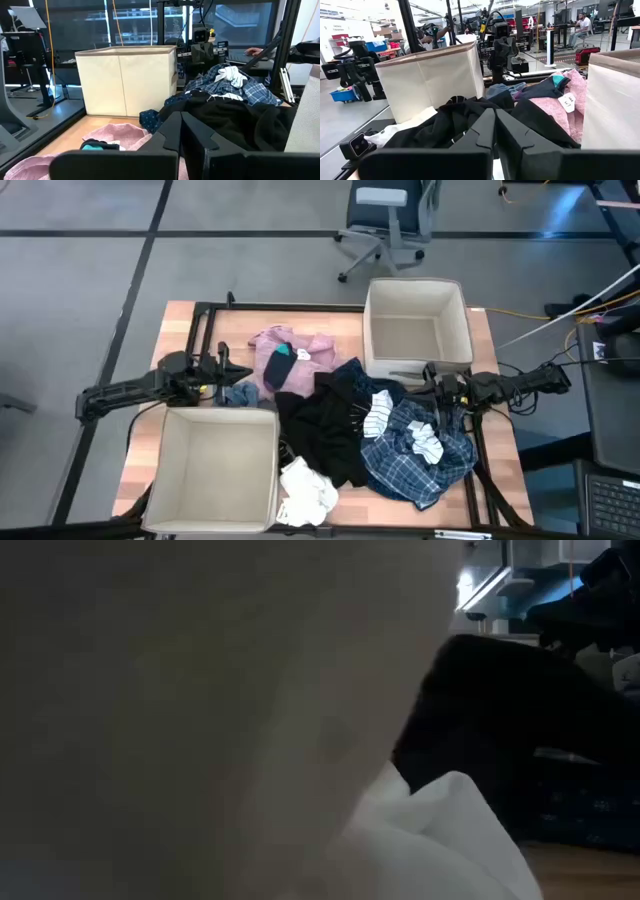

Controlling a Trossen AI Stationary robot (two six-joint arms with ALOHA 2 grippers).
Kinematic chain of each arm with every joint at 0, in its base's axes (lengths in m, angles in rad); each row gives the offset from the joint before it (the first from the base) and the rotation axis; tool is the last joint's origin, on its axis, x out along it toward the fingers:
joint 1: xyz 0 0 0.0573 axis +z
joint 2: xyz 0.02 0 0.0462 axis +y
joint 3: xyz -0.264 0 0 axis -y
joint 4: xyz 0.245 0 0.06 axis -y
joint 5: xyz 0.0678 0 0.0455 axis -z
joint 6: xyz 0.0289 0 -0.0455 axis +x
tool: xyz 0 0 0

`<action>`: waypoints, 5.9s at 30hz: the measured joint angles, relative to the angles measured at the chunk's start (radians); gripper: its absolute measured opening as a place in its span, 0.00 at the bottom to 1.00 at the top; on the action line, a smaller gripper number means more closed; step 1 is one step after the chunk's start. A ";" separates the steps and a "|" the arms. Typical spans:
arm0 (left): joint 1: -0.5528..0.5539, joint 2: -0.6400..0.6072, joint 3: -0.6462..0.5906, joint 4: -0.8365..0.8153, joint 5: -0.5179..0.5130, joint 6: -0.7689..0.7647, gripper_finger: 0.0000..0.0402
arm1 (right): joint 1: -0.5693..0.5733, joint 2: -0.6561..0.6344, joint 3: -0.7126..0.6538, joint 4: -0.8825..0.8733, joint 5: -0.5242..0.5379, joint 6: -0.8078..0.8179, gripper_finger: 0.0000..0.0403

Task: Sort clothes

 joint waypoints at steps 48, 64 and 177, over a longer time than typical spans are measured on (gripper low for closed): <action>0.000 0.000 0.000 0.001 0.000 0.006 0.00 | 0.000 0.000 0.000 0.000 0.000 0.000 0.05; 0.000 0.000 0.000 0.018 0.000 -0.055 0.00 | 0.000 0.000 0.000 0.002 0.000 0.000 0.05; 0.001 0.526 0.280 0.377 -0.050 -0.138 0.00 | 0.084 1.220 0.805 -0.584 0.030 -0.157 0.03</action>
